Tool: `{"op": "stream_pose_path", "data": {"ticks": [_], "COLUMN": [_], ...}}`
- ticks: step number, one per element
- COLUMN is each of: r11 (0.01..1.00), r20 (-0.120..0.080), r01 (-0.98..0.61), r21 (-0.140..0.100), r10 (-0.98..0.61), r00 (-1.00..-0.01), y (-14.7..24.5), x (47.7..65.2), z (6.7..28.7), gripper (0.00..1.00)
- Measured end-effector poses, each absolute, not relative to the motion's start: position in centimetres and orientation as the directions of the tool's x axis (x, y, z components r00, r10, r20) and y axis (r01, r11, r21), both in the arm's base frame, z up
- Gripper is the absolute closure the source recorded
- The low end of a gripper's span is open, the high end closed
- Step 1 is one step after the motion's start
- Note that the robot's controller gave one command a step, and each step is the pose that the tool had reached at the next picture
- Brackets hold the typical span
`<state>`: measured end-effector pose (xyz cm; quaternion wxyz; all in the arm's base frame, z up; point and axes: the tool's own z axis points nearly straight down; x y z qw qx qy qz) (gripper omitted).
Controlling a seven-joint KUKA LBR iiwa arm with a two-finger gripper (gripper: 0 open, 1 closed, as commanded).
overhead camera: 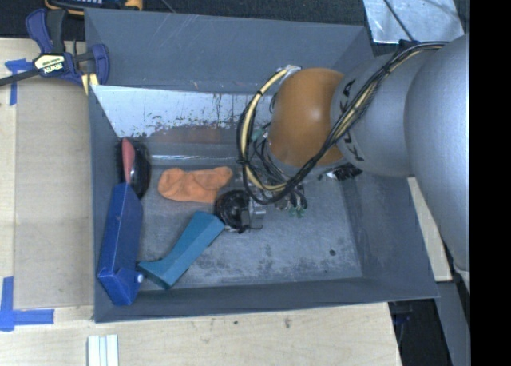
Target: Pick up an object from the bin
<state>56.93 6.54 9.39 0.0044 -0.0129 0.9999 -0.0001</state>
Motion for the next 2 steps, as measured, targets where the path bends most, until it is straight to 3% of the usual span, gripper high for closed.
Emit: {"op": "stream_pose_path", "data": {"ticks": [2], "r11": [1.0], "r20": [-0.007], "r01": [-0.026], "r21": [0.0], "r10": [-0.026], "r00": [-1.0], "y": [6.55], "x": [56.94], "z": [10.9], "gripper": [1.0]}}
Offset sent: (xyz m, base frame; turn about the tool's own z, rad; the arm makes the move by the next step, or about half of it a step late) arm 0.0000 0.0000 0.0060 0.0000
